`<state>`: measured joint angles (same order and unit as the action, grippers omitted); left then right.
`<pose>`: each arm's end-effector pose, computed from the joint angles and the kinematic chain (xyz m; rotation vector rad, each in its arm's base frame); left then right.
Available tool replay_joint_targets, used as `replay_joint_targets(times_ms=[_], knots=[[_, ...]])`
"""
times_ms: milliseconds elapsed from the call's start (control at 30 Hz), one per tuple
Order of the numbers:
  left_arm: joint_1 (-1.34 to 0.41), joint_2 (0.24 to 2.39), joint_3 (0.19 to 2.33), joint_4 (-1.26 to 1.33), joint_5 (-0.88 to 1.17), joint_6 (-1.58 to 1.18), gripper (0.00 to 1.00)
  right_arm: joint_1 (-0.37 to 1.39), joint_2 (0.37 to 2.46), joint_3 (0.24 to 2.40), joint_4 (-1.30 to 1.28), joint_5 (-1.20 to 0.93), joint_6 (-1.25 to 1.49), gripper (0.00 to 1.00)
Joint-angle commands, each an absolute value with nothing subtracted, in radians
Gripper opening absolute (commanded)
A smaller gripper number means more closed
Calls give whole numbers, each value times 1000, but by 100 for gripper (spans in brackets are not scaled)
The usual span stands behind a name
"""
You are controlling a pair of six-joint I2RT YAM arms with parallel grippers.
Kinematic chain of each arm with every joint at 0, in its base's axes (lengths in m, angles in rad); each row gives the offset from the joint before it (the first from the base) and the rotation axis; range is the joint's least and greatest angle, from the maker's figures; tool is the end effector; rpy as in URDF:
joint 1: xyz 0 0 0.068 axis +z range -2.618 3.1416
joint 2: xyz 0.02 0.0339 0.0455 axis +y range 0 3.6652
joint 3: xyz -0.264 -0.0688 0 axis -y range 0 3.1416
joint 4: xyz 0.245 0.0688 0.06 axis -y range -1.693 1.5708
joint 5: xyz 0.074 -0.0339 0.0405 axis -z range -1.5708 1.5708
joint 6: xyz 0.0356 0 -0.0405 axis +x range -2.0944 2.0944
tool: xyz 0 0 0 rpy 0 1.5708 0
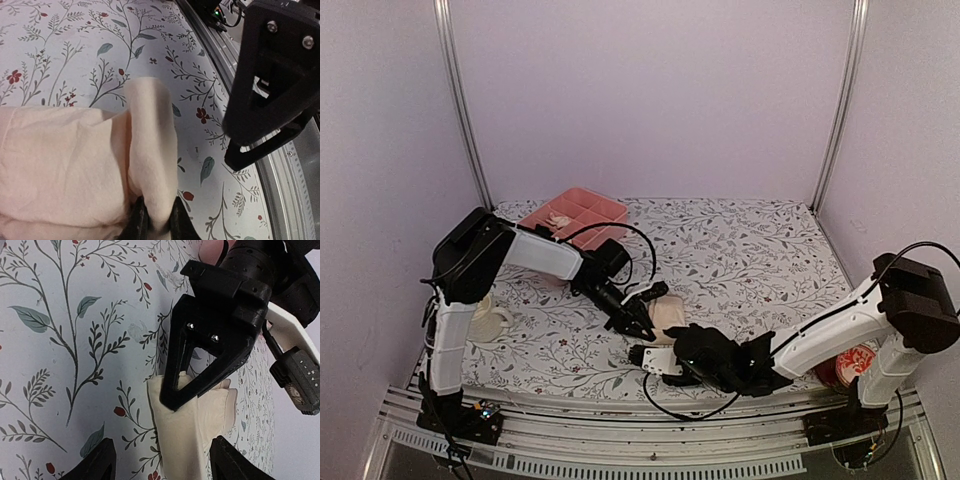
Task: Roll the underwear
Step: Roll the underwear at the center of the board.
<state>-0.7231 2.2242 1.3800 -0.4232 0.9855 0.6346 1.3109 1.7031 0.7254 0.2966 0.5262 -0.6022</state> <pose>0.2923 -0.2976 0.0905 1.7683 1.8577 -1.3884 0.1003 0.3075 0.1396 -1.5866 1.4544 -0.1862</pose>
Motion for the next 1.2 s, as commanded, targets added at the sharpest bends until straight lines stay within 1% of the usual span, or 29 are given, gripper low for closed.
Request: replay_joint_targets(times_ms=[0, 67, 200, 400, 667, 833, 900, 967, 1000, 1167], knots=[[-722, 2311, 1343, -555, 841, 620, 0, 1279, 1767, 771, 288, 543, -596, 63], [-723, 2309, 1341, -555, 841, 621, 0, 1267, 1789, 782, 288, 558, -594, 61], [-723, 2309, 1341, -555, 842, 621, 0, 1243, 1820, 789, 292, 585, -591, 59], [-723, 2306, 1339, -555, 845, 623, 0, 1239, 1865, 804, 287, 579, -595, 55], [-723, 2310, 1341, -557, 847, 621, 0, 1238, 1894, 819, 284, 592, -603, 37], [-722, 2306, 1338, -558, 850, 625, 1, 1239, 1897, 825, 271, 589, -600, 21], [-722, 2300, 1335, -558, 850, 631, 4, 1236, 1899, 830, 257, 587, -592, 13], [-722, 2292, 1330, -558, 850, 637, 9, 1230, 1897, 834, 243, 577, -581, 10], [-722, 2284, 1327, -558, 849, 641, 13, 1227, 1895, 836, 236, 571, -578, 10], [-721, 2181, 1260, -495, 815, 644, 40, 1203, 1880, 851, 183, 511, -537, 9]])
